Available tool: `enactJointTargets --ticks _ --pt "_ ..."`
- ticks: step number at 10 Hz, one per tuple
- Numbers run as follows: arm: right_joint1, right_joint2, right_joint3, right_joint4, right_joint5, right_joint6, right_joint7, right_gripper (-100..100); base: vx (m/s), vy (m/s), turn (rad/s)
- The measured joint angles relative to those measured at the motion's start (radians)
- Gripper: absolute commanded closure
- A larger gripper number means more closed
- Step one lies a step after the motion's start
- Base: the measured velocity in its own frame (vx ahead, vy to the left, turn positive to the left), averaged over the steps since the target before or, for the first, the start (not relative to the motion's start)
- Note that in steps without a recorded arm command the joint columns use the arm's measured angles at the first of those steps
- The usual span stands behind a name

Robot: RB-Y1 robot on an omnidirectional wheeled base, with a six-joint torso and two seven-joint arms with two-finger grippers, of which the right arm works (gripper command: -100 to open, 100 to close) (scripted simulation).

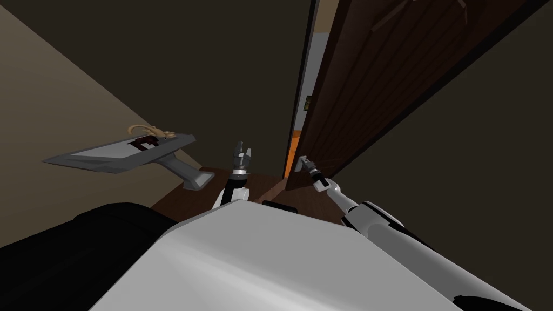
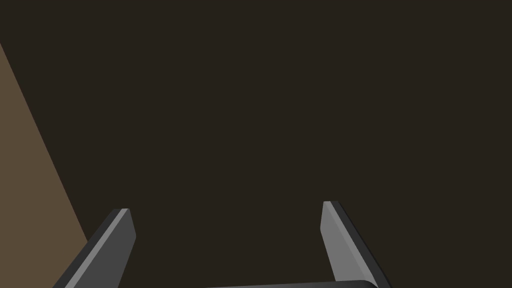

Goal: Pull the door open

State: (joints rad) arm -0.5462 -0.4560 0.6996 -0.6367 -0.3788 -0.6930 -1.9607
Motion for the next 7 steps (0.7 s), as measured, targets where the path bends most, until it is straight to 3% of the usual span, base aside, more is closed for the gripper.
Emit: enactJointTargets --ticks 1,2,3,6,7 --pt "0.000 -0.003 0.013 -0.003 0.005 -0.009 -0.010 100 -0.165 -0.159 0.022" --pt "-0.011 -0.001 0.036 0.024 0.014 -0.034 -0.032 100 -0.171 -0.191 0.022" --pt "-0.002 -0.020 0.057 -0.002 0.020 -0.039 -0.051 100 -0.140 -0.166 0.014" --pt "0.009 -0.045 0.106 -0.031 0.037 -0.059 -0.091 100 -0.120 -0.163 0.020" --pt "0.003 -0.048 0.122 -0.022 0.043 -0.072 -0.108 100 -0.052 -0.056 0.008"
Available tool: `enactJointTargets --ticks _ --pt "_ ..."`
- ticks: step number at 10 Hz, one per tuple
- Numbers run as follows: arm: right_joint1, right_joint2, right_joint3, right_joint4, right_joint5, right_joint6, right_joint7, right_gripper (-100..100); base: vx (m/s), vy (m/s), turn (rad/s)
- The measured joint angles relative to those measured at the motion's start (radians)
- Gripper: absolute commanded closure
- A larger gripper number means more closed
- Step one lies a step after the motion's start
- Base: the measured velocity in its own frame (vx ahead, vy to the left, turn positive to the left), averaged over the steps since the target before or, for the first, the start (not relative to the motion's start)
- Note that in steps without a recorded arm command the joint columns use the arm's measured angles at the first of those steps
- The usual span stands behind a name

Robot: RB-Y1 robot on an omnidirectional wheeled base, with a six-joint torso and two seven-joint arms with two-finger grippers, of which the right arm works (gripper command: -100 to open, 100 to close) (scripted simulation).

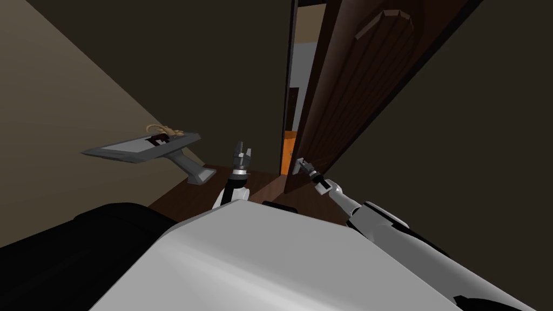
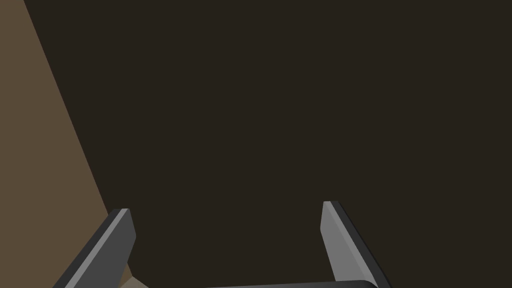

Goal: Pull the door open

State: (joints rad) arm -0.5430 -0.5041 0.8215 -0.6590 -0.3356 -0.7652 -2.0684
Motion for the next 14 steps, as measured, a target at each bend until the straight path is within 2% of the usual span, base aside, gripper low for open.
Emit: enactJointTargets --ticks 1,2,4,5,6,10,11,13,14 --pt "-0.001 0.000 0.002 0.001 0.001 -0.004 -0.003 100 -0.088 -0.160 0.019" --pt "0.004 -0.014 0.011 -0.028 0.005 -0.006 -0.007 100 -0.132 -0.207 0.052" --pt "-0.004 -0.022 0.038 -0.026 0.018 -0.041 -0.029 100 -0.107 -0.185 0.023" --pt "-0.014 -0.019 0.060 -0.001 0.028 -0.071 -0.048 100 -0.096 -0.182 0.015" --pt "-0.005 -0.036 0.074 -0.029 0.034 -0.076 -0.058 100 -0.115 -0.184 0.017" --pt "-0.004 -0.064 0.132 -0.045 0.060 -0.125 -0.099 100 -0.068 -0.155 0.018" --pt "-0.005 -0.064 0.134 -0.047 0.061 -0.130 -0.101 100 -0.098 -0.127 0.062" --pt "-0.017 -0.067 0.145 -0.031 0.072 -0.166 -0.116 100 -0.094 -0.180 0.065" --pt "-0.013 -0.077 0.149 -0.050 0.076 -0.168 -0.118 100 -0.108 -0.170 0.047"
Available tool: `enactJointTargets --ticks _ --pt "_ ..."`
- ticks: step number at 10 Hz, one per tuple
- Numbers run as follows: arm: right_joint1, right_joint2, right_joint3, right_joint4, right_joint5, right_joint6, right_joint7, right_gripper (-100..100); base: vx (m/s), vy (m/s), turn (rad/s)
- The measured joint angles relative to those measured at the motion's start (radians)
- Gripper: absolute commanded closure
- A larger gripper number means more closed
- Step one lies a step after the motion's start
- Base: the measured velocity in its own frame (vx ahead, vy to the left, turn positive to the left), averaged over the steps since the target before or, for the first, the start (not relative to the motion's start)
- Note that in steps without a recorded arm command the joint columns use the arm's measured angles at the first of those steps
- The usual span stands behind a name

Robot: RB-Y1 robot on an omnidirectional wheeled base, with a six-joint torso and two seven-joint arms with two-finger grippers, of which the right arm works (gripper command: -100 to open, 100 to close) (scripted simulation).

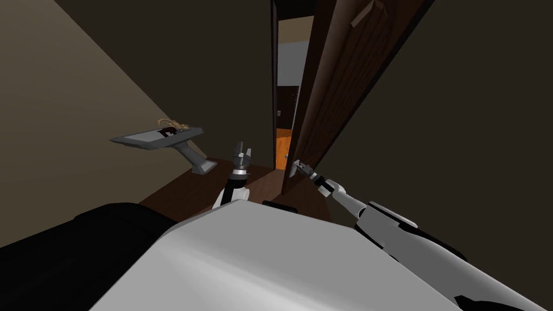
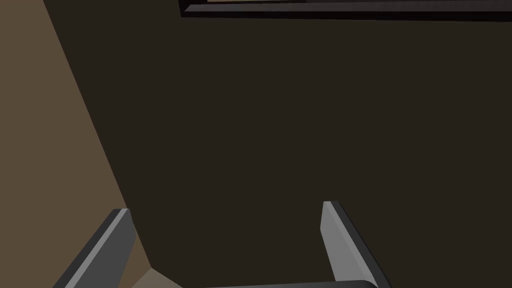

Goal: Pull the door open

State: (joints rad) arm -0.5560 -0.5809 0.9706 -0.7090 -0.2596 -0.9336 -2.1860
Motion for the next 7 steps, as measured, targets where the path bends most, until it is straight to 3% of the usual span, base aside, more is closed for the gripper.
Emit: enactJointTargets --ticks 1,4,6,7 --pt "0.006 -0.017 0.005 -0.025 0.005 0.000 -0.003 100 -0.091 -0.134 0.014" --pt "0.004 -0.020 0.016 -0.010 0.011 -0.013 -0.016 100 -0.012 -0.029 -0.008" --pt "-0.009 -0.010 0.028 0.033 0.021 -0.051 -0.029 100 -0.053 -0.138 0.093" --pt "-0.010 -0.015 0.033 0.033 0.026 -0.069 -0.035 100 -0.065 -0.185 0.051"
